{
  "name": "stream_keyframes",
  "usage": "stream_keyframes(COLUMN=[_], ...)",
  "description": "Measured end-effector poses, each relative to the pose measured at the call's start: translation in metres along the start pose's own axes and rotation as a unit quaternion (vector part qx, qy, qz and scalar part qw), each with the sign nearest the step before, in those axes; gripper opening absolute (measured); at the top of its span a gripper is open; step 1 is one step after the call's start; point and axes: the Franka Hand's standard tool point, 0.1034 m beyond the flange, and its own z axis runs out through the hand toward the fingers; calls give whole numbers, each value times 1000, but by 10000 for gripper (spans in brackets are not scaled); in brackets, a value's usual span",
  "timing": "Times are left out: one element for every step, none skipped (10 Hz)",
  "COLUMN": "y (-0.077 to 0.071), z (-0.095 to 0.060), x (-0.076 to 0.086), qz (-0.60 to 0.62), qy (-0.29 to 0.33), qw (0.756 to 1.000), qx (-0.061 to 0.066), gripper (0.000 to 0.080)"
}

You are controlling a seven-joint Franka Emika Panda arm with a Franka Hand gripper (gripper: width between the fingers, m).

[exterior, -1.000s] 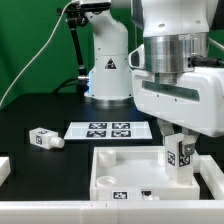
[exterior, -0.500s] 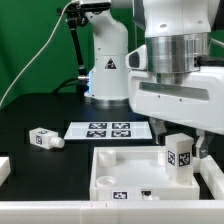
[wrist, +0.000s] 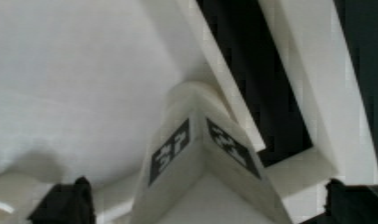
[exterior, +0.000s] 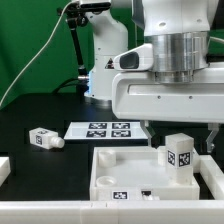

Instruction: Assemble one leg

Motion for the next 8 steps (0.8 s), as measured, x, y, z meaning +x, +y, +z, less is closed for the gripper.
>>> stream_keyframes(y=[0, 0, 0, 1, 2, 2, 3, 4], z=[0, 0, 0, 0, -1, 0, 0, 0], x=[0, 0, 1, 1, 1, 2, 2, 2], qz=[-55, -98, -133, -173, -200, -226, -244, -255], qy=[1, 1, 2, 2, 2, 2, 1, 1], qw=[998, 995, 991, 985, 980, 974, 970, 967], qx=[-1, -2, -5, -9, -9, -10, -11, -13], gripper=[649, 649, 649, 649, 649, 649, 564, 564])
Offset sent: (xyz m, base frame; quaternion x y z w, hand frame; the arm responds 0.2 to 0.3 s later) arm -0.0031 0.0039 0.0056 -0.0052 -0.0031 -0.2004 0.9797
